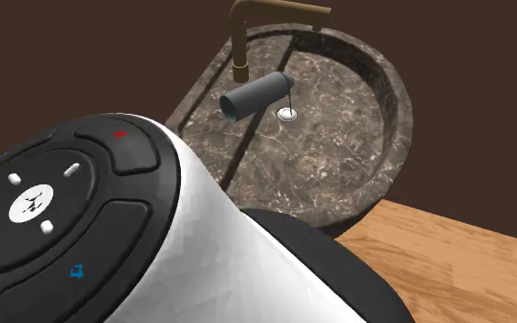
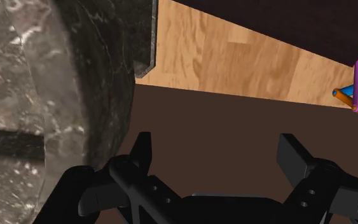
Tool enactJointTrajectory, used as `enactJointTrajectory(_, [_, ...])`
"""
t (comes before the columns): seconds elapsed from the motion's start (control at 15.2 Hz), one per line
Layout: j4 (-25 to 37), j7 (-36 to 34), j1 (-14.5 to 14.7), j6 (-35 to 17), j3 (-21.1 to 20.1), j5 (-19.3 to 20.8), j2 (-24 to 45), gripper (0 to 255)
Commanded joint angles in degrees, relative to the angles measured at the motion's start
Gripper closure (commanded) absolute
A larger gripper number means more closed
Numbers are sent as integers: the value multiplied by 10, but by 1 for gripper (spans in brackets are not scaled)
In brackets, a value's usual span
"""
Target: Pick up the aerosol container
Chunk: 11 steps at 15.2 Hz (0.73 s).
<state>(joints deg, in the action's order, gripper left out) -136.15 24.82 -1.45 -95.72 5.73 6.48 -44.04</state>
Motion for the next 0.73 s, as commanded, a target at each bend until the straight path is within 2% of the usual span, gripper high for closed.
enactJointTrajectory(0.0, [6, 60, 1, -7, 33, 20, 4, 0])
enactJointTrajectory(0.33, [42, 203, 10, -30, 116, 57, 38, 0])
enactJointTrajectory(0.66, [105, 347, 33, -53, 201, 72, 99, 0])
